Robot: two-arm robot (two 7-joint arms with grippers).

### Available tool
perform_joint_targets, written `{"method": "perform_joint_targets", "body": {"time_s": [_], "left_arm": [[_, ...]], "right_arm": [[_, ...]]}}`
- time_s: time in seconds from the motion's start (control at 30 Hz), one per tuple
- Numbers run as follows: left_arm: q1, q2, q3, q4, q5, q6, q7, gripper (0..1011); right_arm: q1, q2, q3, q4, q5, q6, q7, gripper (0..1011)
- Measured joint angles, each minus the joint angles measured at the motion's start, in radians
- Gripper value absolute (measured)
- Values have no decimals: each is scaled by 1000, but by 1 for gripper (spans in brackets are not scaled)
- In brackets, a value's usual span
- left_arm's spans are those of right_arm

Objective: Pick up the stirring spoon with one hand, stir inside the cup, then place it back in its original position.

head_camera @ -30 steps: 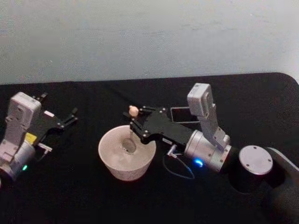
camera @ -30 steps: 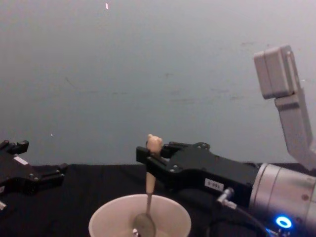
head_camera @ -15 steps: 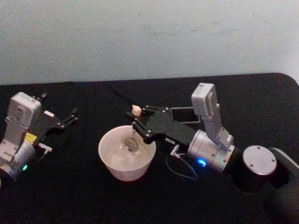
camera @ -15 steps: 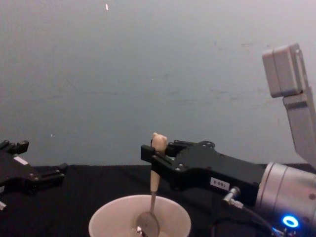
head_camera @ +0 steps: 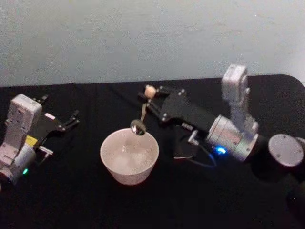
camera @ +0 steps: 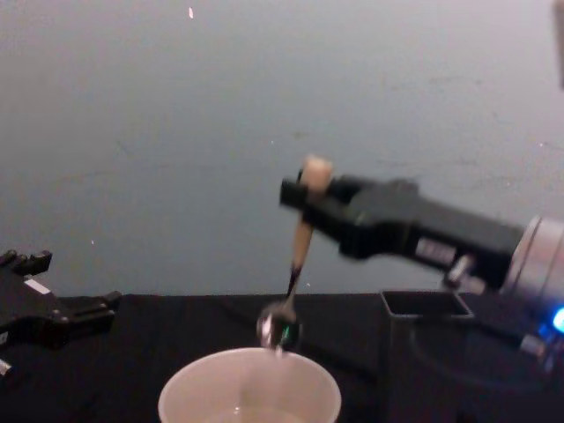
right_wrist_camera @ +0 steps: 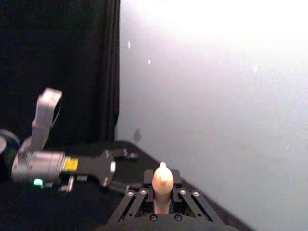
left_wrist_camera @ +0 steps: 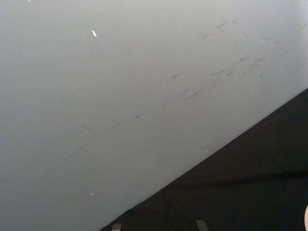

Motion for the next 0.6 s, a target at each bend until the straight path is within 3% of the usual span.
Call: {"method": "perform_joint_targets", "body": {"time_s": [0.4,0.6], "left_arm": [[0,0,0,0,0,0,0,1001],[0,0,0,0,0,0,0,1001]], "right_arm": [[2,70,75,-80,122,24,21,203],[-15,132,121,-110,164,18,27,203]]}}
